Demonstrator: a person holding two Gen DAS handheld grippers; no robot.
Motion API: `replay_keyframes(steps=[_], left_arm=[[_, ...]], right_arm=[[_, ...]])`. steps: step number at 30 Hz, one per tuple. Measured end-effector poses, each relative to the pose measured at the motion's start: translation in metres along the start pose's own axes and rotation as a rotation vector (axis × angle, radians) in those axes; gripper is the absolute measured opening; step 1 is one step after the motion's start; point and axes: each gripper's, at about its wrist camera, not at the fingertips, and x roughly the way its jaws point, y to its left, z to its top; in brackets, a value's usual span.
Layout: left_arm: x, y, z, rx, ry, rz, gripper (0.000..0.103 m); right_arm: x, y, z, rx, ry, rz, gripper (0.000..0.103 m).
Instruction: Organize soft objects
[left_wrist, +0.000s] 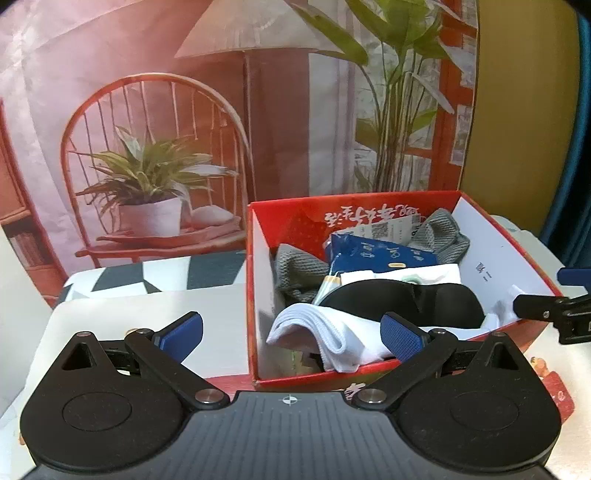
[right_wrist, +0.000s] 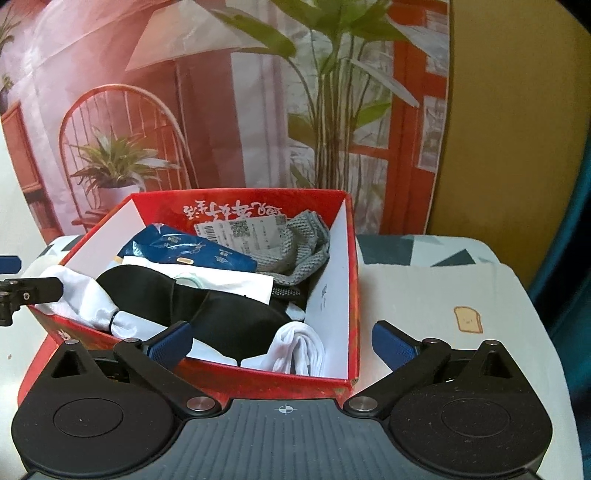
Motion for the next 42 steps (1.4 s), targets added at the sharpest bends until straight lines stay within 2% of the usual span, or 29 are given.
replay_keyframes(steps=[8, 18, 29, 37, 42], left_arm=[[-0.017, 0.004, -0.002, -0.019, -0.033, 0.027, 0.103], [-0.073, 0.000, -0.006, 0.001, -0.097, 0.052, 0.103], [-0.175, 0.013, -0.021, -0.067, -0.150, 0.110, 0.103], [-0.262, 0.010, -0.029, -0.075, -0.255, 0.164, 0.103], [-0.311, 0.001, -0.042, -0.091, -0.293, 0.192, 0.103]], right_arm=[[-0.012, 0.000, 0.001, 0.042, -0.005, -0.021, 0.103], [-0.054, 0.014, 0.004, 0.062, -0.054, -0.037, 0.103], [-0.152, 0.054, 0.007, 0.019, -0.164, -0.021, 0.103], [-0.236, 0.067, -0.004, 0.049, -0.254, -0.011, 0.103], [-0.287, 0.075, -0.018, 0.064, -0.283, -0.020, 0.103]])
